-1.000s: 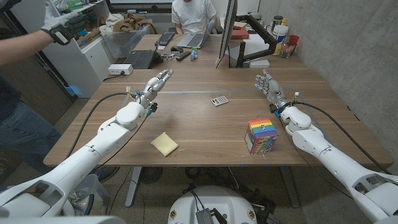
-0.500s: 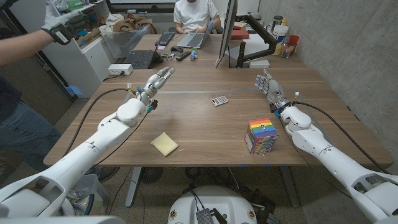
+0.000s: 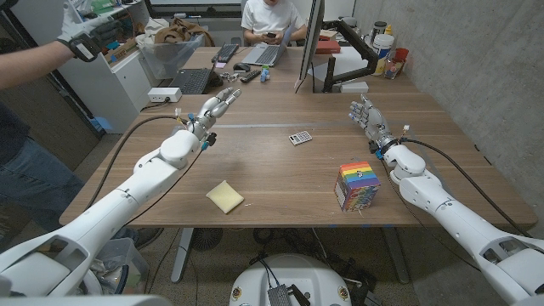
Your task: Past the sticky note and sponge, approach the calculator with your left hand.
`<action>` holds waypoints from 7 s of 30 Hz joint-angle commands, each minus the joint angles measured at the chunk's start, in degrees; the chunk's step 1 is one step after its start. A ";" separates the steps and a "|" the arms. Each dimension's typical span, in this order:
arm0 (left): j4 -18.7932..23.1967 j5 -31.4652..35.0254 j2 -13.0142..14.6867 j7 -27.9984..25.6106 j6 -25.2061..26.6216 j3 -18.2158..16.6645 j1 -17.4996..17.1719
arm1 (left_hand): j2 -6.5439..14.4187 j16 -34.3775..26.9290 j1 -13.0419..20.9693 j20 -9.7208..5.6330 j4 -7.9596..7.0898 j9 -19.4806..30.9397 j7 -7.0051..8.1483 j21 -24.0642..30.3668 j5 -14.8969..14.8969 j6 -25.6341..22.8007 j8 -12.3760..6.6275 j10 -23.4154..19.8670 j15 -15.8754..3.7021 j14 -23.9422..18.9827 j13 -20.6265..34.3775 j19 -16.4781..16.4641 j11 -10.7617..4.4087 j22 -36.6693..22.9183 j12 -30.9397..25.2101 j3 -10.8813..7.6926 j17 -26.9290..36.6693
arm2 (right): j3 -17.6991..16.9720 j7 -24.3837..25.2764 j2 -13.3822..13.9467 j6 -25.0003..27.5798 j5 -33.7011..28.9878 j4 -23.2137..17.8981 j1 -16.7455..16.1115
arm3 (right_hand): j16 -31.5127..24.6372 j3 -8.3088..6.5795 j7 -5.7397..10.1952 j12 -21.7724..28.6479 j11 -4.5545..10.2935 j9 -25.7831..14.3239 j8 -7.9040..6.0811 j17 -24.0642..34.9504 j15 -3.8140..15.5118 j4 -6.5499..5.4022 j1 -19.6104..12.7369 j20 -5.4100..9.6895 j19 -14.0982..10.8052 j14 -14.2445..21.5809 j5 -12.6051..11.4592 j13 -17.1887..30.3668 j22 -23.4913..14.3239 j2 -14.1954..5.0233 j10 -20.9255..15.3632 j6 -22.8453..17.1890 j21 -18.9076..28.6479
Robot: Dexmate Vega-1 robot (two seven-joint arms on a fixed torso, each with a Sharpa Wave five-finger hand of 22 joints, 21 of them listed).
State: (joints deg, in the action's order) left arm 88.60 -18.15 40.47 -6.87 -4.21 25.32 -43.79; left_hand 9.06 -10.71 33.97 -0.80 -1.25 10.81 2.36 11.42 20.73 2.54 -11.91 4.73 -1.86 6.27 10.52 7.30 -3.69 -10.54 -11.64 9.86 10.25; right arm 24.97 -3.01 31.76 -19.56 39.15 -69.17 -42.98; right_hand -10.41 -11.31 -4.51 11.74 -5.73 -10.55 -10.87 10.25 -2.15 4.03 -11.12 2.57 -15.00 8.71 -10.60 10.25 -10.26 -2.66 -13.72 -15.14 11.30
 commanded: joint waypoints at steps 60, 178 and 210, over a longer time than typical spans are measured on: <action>2.13 10.73 0.62 5.11 5.98 7.31 8.92 | -0.12 -0.12 1.79 0.42 0.38 0.18 -0.01 0.38 -0.94 -0.50 -0.03 -0.39 -0.25 -0.04 0.38 0.37 -0.45 -0.23 -0.27 -0.47 0.33 | -0.12 -0.40 0.04 -0.01 -1.16 1.61 0.86 | -0.28 0.19 0.19 0.04 0.26 -0.07 -0.19 0.25 -0.02 0.25 -0.16 -0.57 0.16 0.75 -0.35 0.12 -0.34 -0.31 -0.23 -0.61 0.17; -2.47 20.56 -4.02 12.49 6.25 16.05 16.94 | -0.45 -0.19 3.26 0.75 0.56 0.30 -0.14 0.58 -2.05 -0.13 0.36 -0.54 0.13 -0.50 0.45 0.54 -0.22 -0.28 -0.11 -0.96 0.43 | 1.45 1.93 -0.71 -3.59 -2.05 0.61 0.47 | -0.28 0.67 0.73 0.10 1.63 -0.07 -0.21 0.24 0.41 0.39 0.08 -0.38 0.36 1.28 -0.37 0.12 -0.34 -0.49 -1.03 -1.36 0.20; -3.71 21.72 -5.59 13.00 7.53 17.66 18.27 | -0.49 -0.27 3.45 0.78 0.47 0.32 -0.15 0.69 -2.25 -0.53 0.19 -0.93 0.07 -0.78 0.46 0.36 -0.28 -0.28 -0.22 -1.02 0.45 | 1.52 0.59 0.29 -2.91 -1.70 -0.31 1.21 | -0.26 0.82 0.87 0.09 1.59 -0.08 -0.22 0.24 0.34 0.40 0.18 -0.52 0.45 1.28 -0.39 0.12 -0.34 -0.53 -1.10 -1.50 0.20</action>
State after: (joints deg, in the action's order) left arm 87.41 2.82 36.17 5.03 3.66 41.66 -27.18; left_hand 8.53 -10.72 36.46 -0.29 -0.80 10.86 2.05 11.70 18.63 2.25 -11.68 4.13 -1.76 5.79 10.79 7.41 -3.68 -10.52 -11.65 8.93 10.53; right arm 26.62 -2.46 31.76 -22.26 37.23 -69.06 -41.48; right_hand -10.41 -10.43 -3.79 11.75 -4.50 -10.52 -10.87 10.25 -1.73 4.42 -10.81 1.94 -14.79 9.72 -10.60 10.24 -10.40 -2.96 -14.52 -16.48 11.30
